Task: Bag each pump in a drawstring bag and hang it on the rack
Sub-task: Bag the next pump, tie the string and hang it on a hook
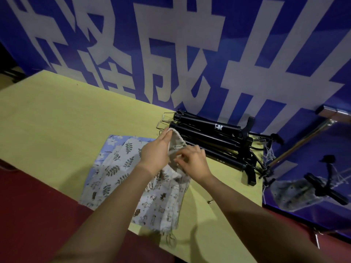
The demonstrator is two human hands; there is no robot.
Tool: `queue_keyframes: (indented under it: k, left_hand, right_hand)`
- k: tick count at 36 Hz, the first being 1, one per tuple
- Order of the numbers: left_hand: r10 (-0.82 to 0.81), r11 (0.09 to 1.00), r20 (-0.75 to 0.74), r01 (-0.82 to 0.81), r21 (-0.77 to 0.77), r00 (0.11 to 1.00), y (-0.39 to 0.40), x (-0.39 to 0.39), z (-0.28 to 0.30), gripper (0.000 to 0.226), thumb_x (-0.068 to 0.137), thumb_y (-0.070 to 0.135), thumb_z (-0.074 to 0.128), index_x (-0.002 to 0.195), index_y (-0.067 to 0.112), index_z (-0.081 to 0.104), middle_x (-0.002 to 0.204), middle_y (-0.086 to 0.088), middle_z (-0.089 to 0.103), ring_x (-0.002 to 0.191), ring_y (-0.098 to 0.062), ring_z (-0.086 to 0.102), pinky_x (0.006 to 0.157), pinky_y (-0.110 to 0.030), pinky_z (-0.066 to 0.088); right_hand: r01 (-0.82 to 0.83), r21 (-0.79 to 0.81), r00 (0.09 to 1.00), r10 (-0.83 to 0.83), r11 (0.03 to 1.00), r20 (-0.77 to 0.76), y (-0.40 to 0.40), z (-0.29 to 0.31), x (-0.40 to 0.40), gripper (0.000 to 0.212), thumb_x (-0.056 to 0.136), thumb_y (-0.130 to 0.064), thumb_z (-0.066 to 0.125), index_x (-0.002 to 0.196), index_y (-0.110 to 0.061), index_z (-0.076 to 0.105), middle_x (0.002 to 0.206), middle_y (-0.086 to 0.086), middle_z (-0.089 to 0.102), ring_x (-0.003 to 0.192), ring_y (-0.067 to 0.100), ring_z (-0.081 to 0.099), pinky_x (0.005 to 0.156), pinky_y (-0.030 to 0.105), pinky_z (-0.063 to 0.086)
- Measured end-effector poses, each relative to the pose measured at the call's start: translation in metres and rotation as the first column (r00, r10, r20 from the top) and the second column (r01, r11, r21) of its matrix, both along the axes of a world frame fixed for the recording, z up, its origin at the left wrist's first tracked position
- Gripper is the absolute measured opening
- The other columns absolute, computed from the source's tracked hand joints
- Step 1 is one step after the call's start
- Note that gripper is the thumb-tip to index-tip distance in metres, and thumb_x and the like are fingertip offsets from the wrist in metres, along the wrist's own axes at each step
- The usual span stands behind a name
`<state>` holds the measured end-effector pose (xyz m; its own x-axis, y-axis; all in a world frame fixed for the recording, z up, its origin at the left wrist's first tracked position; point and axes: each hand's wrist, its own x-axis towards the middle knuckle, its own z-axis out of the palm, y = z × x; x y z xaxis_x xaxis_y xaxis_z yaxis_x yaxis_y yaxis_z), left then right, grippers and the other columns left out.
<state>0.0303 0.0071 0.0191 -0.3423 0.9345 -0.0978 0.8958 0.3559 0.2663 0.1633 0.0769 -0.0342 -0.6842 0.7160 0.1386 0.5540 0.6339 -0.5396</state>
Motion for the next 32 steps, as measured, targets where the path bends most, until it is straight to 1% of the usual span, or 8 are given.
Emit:
queue_keyframes:
  k: [5, 12, 16, 19, 22, 26, 30, 32]
  left_hand:
    - [0.008, 1.0, 0.056, -0.009, 0.019, 0.998, 0.009, 0.001, -0.003, 0.082, 0.083, 0.002, 0.051, 0.151, 0.026, 0.012, 0.159, 0.015, 0.002, 0.097, -0.026, 0.061, 0.053, -0.028, 0.039]
    - [0.009, 0.995, 0.097, -0.018, 0.095, 0.995, 0.04, 0.016, 0.001, 0.079, 0.084, 0.0, 0.05, 0.15, 0.026, 0.015, 0.158, 0.016, 0.007, 0.112, -0.021, 0.058, 0.059, -0.028, 0.042]
    - [0.025, 0.995, 0.089, -0.034, 0.099, 0.996, 0.058, 0.017, 0.002, 0.076, 0.085, -0.002, 0.048, 0.15, 0.025, 0.018, 0.158, 0.014, 0.01, 0.122, -0.019, 0.051, 0.068, -0.032, 0.05]
    - [0.026, 0.996, 0.096, -0.034, 0.082, 0.995, 0.069, 0.018, 0.001, 0.074, 0.086, -0.002, 0.047, 0.15, 0.024, 0.019, 0.158, 0.014, 0.011, 0.127, -0.017, 0.048, 0.072, -0.031, 0.05]
    - [0.031, 0.997, 0.104, -0.039, 0.073, 0.994, 0.079, 0.018, -0.001, 0.072, 0.087, 0.001, 0.048, 0.15, 0.023, 0.02, 0.158, 0.013, 0.013, 0.127, -0.017, 0.048, 0.071, -0.027, 0.044]
    - [0.029, 0.998, 0.111, -0.034, 0.043, 0.993, 0.094, 0.019, 0.0, 0.066, 0.09, 0.01, 0.051, 0.149, 0.022, 0.023, 0.158, 0.01, 0.015, 0.133, -0.017, 0.041, 0.081, -0.029, 0.045]
    - [0.043, 0.999, 0.121, -0.044, 0.005, 0.992, 0.106, 0.023, 0.001, 0.064, 0.092, 0.01, 0.05, 0.149, 0.019, 0.022, 0.159, 0.007, 0.015, 0.138, -0.017, 0.033, 0.087, -0.029, 0.044]
    - [0.061, 0.998, 0.119, -0.059, -0.021, 0.991, 0.111, 0.024, -0.001, 0.064, 0.092, 0.01, 0.049, 0.149, 0.019, 0.021, 0.159, 0.006, 0.014, 0.139, -0.019, 0.031, 0.084, -0.028, 0.044]
  right_hand:
    - [0.086, 0.015, 0.99, -0.084, 0.996, -0.112, 0.009, 0.002, 0.004, 0.013, 0.092, -0.026, 0.059, 0.097, -0.016, 0.065, 0.091, -0.002, 0.057, 0.089, 0.015, 0.045, 0.076, 0.027, 0.03]
    - [0.182, 0.028, 0.981, -0.18, 0.983, -0.07, 0.048, 0.017, 0.015, 0.018, 0.091, -0.013, 0.053, 0.108, -0.012, 0.059, 0.104, 0.004, 0.058, 0.098, 0.021, 0.049, 0.087, 0.033, 0.04]
    - [0.226, 0.047, 0.962, -0.231, 0.973, 0.144, 0.078, 0.02, 0.023, 0.031, 0.092, -0.016, 0.05, 0.123, -0.01, 0.052, 0.121, 0.008, 0.054, 0.113, 0.027, 0.045, 0.096, 0.035, 0.035]
    - [0.231, 0.087, 0.918, -0.247, 0.969, 0.309, 0.101, 0.017, 0.028, 0.038, 0.093, -0.017, 0.049, 0.13, -0.008, 0.046, 0.131, 0.011, 0.048, 0.119, 0.031, 0.043, 0.097, 0.038, 0.034]
    - [0.238, 0.121, 0.895, -0.266, 0.964, 0.357, 0.123, 0.015, 0.03, 0.04, 0.095, -0.017, 0.045, 0.133, -0.008, 0.042, 0.136, 0.012, 0.045, 0.124, 0.032, 0.041, 0.1, 0.038, 0.033]
    - [0.221, 0.102, 0.866, -0.244, 0.97, 0.436, 0.154, 0.011, 0.031, 0.049, 0.098, -0.028, 0.044, 0.141, -0.007, 0.031, 0.144, 0.014, 0.039, 0.132, 0.033, 0.037, 0.108, 0.041, 0.03]
    - [0.187, 0.105, 0.823, -0.214, 0.977, 0.526, 0.173, 0.003, 0.032, 0.055, 0.098, -0.036, 0.044, 0.143, -0.009, 0.026, 0.145, 0.015, 0.037, 0.134, 0.034, 0.034, 0.109, 0.042, 0.028]
    - [0.164, 0.141, 0.801, -0.215, 0.976, 0.559, 0.178, -0.002, 0.03, 0.058, 0.096, -0.039, 0.048, 0.142, -0.011, 0.028, 0.141, 0.014, 0.038, 0.13, 0.035, 0.034, 0.107, 0.042, 0.029]
